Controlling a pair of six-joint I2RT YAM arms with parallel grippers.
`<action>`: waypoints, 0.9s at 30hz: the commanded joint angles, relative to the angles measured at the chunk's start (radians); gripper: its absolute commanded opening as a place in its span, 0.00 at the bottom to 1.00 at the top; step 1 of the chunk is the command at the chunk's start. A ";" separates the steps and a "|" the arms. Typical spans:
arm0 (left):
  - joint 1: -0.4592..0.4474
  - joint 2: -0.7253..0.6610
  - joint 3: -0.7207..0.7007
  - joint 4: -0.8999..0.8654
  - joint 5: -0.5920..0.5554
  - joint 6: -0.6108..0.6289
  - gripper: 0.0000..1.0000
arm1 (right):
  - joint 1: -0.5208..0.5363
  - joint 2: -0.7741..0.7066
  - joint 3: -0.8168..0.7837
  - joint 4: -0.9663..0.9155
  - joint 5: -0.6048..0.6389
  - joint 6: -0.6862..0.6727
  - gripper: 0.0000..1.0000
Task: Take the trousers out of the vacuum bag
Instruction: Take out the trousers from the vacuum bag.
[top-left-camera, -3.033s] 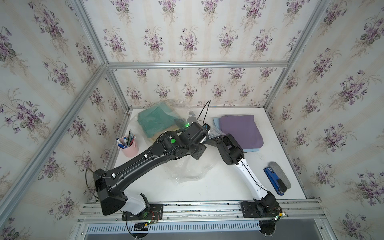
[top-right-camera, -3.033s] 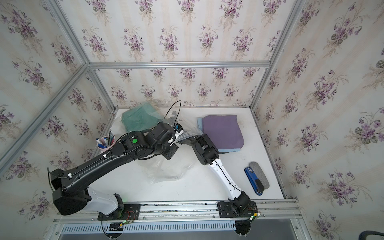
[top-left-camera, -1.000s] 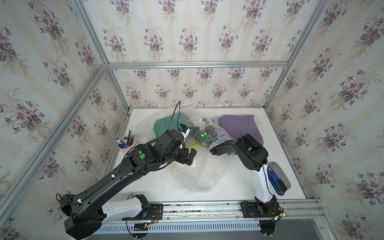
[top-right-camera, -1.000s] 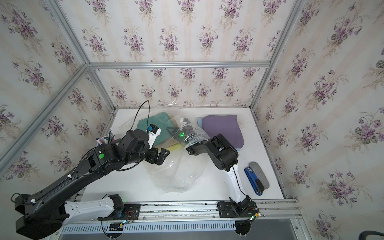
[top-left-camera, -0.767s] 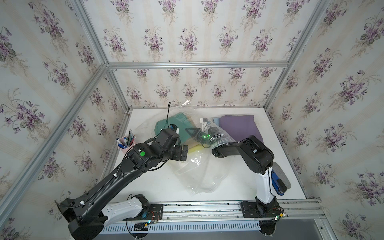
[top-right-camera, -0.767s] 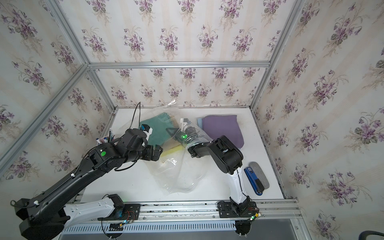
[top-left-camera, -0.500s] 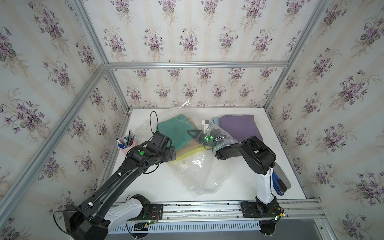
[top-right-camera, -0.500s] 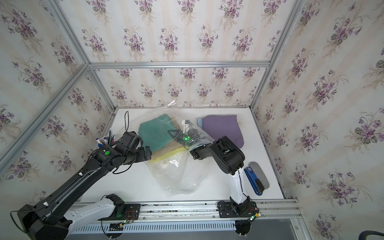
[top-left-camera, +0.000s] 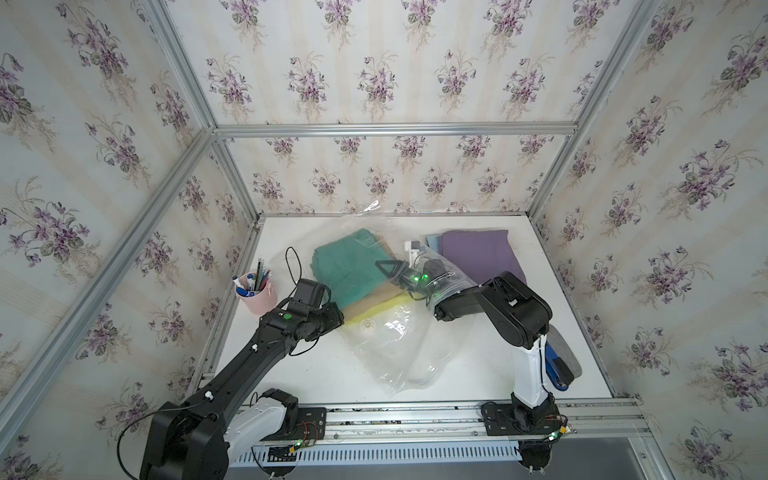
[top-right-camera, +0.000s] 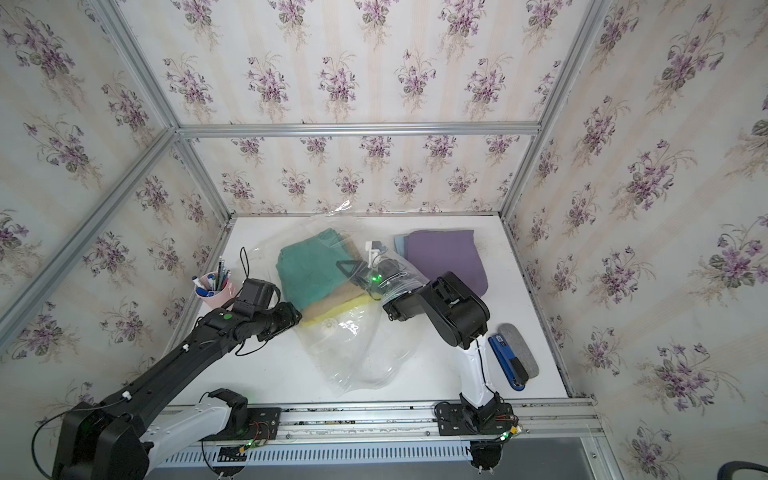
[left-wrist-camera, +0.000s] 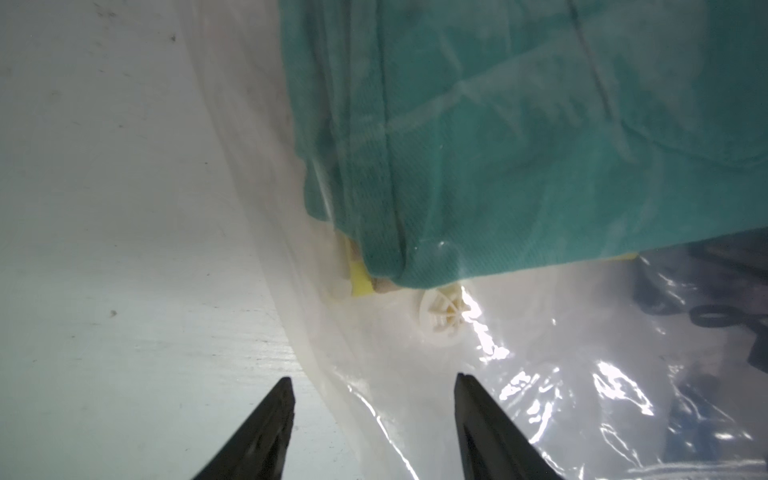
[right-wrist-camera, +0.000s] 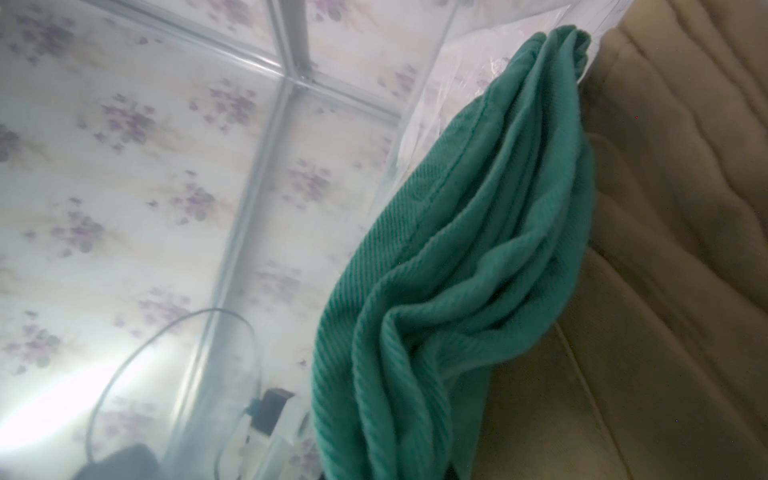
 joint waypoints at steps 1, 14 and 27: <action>0.007 0.020 -0.014 0.108 0.048 -0.007 0.51 | -0.001 -0.003 0.003 0.074 -0.030 0.007 0.00; 0.025 0.086 -0.042 0.146 0.059 -0.001 0.01 | -0.002 -0.044 0.044 0.044 -0.065 0.011 0.00; 0.060 0.054 0.000 0.100 0.041 0.041 0.00 | -0.004 -0.144 -0.081 0.210 -0.194 0.051 0.00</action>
